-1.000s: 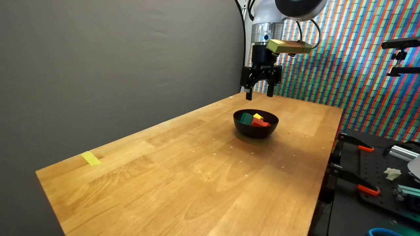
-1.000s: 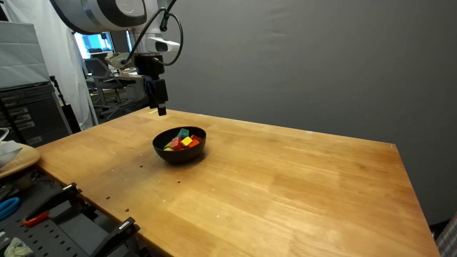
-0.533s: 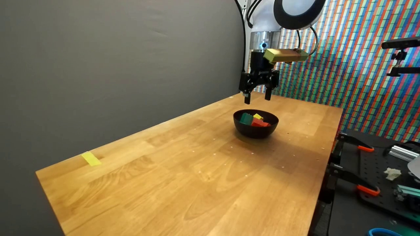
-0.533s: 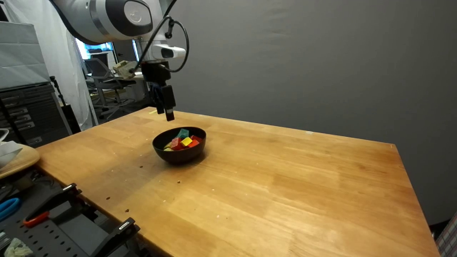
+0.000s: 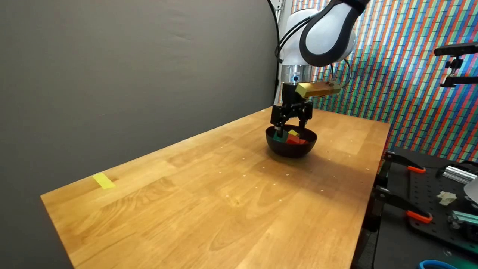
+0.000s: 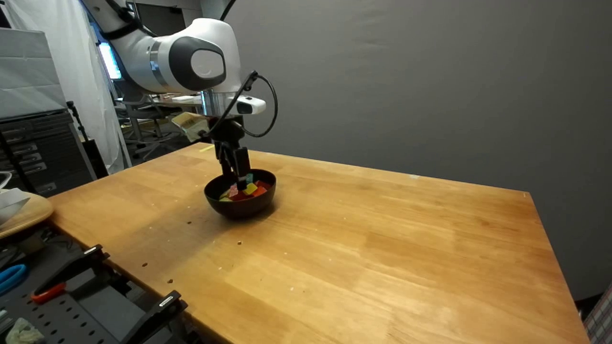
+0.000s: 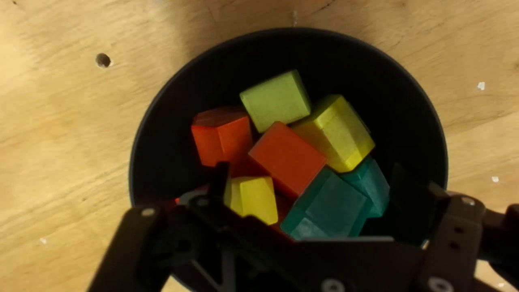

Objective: Remove the blocks from the bowl

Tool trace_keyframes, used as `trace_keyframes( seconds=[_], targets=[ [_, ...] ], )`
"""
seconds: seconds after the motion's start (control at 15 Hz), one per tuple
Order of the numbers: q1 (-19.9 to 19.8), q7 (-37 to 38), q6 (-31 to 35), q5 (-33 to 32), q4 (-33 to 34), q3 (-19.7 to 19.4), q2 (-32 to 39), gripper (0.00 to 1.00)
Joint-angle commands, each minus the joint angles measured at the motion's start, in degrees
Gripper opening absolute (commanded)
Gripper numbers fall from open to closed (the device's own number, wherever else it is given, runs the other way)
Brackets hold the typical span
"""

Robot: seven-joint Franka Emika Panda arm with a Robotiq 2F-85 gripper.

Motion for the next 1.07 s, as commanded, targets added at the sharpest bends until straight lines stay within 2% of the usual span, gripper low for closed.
trace_keyframes(
  seconds=[0.0,0.07,0.13,0.2,0.27,0.4,0.47,0.6,0.93,1.0],
  targets=[
    [0.39,-4.52,0.12,3.74,2.37,-0.26,3.03,0.97],
    [0.62,-4.80,0.07,3.91,2.50,-0.54,3.55,0.93],
    [0.79,-4.92,-0.04,3.96,2.64,-0.76,4.20,0.84],
    [0.93,-4.79,-0.10,3.87,2.68,-0.94,4.65,0.84],
    [0.97,-4.82,-0.18,3.98,2.56,-0.96,4.92,0.77],
    [0.93,-4.86,-0.32,4.47,2.47,-0.76,5.15,0.77],
    [0.99,-4.75,-0.27,4.67,2.21,-0.73,5.04,0.57],
    [1.26,-4.50,-0.60,4.79,1.59,-0.76,4.23,0.51],
    [0.80,-6.81,-1.78,6.67,-0.59,0.54,-0.56,0.16],
    [1.19,-6.58,-1.48,6.39,-1.31,0.42,-1.42,0.15]
  ],
)
